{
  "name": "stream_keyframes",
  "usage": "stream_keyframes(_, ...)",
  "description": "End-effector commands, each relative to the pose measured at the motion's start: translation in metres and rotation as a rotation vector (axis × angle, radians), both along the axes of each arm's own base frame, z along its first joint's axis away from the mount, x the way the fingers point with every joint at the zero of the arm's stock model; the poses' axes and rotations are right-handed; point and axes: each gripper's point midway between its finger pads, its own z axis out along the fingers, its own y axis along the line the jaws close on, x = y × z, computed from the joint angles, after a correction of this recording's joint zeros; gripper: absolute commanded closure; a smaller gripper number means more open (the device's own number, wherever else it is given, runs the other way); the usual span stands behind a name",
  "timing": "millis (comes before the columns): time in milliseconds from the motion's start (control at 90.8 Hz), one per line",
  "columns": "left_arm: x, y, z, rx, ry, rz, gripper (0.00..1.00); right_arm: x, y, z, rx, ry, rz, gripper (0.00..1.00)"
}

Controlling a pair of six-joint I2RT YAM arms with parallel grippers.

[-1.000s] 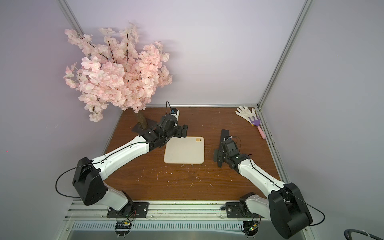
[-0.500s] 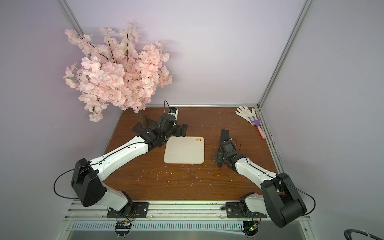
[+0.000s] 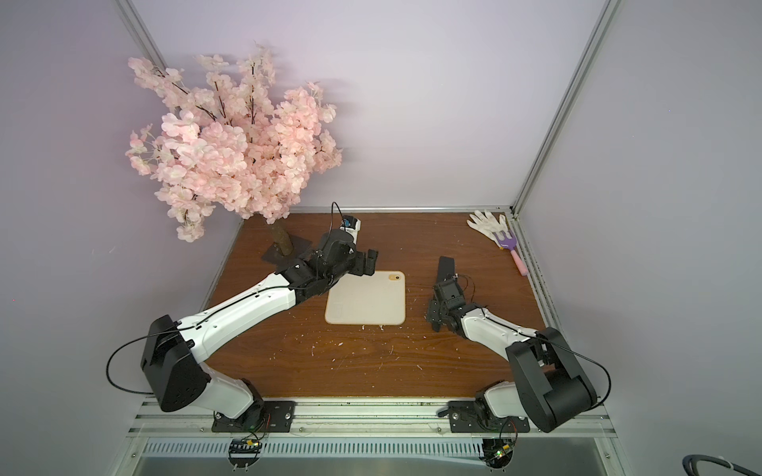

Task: Align the knife with the edge of the cutting board
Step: Pick up the knife at the center of the board.

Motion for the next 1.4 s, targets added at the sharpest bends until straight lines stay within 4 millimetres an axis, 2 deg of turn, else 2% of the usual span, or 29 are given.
stream_keyframes(0, -0.012, -0.007, 0.017, 0.002, -0.065, -0.025, 0.0, 0.018, 0.0, 0.015, -0.023, -0.051, -0.016, 0.29)
stream_keyframes(242, -0.026, -0.02, 0.017, 0.045, -0.097, -0.054, 0.0, 0.026, 0.005, 0.015, -0.049, -0.052, -0.014, 0.33)
stream_keyframes(440, -0.025, -0.018, 0.018, 0.049, -0.104, -0.041, 0.0, 0.028, 0.009, 0.008, -0.088, -0.031, -0.012, 0.36)
stream_keyframes(815, -0.024, -0.016, 0.019, 0.054, -0.109, -0.031, 0.0, 0.034, 0.018, -0.003, -0.118, -0.008, -0.012, 0.49)
stream_keyframes(1387, -0.02, -0.007, 0.019, 0.08, -0.122, 0.015, 0.0, 0.027, 0.019, -0.019, -0.12, 0.033, -0.024, 0.49)
